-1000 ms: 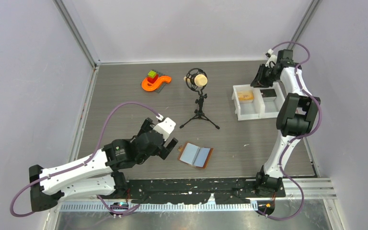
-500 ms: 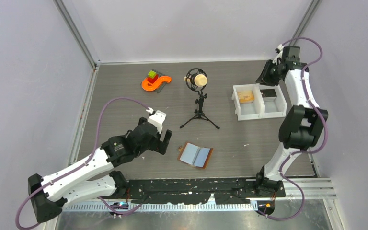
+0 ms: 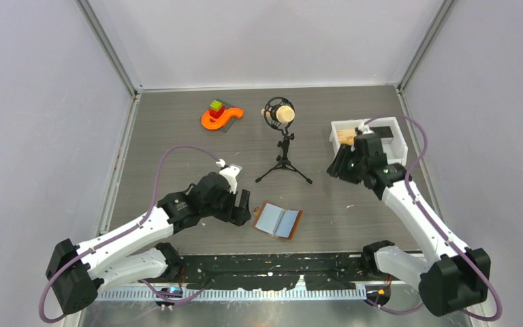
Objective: Take the credit cards out of the card holder
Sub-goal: Remove the credit card from the card holder.
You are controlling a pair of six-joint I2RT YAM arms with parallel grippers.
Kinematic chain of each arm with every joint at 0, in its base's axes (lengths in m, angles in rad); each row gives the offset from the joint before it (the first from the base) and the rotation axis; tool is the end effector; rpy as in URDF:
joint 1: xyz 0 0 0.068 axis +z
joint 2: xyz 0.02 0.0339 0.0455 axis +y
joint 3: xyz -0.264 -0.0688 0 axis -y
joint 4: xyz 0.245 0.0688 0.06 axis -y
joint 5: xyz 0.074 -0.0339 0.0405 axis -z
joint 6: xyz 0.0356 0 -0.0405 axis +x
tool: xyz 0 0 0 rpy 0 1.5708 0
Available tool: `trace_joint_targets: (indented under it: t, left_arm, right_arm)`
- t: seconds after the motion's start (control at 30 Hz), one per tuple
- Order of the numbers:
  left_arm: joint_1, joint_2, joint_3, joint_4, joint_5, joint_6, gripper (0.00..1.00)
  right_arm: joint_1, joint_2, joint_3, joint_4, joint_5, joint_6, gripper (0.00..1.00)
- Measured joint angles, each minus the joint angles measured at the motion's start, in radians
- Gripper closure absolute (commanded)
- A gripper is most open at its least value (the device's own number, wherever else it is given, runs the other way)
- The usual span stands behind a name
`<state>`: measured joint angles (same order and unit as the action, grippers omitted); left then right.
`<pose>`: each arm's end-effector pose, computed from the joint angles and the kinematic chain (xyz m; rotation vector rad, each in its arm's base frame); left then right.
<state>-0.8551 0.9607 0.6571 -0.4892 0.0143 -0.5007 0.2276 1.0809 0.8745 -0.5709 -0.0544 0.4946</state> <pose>0.1291 -0.1493 0.2358 0.4420 2.4270 -0.6479 0.2197 0.0529 0.2781 0.2905 2.3677 0.4138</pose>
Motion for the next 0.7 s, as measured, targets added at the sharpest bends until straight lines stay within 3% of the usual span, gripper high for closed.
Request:
trace_joint_targets:
  t: [0.4, 0.7]
  left_arm:
    - [0.0, -0.102, -0.112, 0.052, -0.003, -0.054, 0.21]
    - [0.0, -0.103, -0.135, 0.082, -0.022, -0.086, 0.21]
  right_arm:
    - [0.405, -0.333, -0.432, 0.147, 0.077, 0.352, 0.27]
    - [0.597, -0.249, -0.489, 0.296, 0.109, 0.493, 0.28]
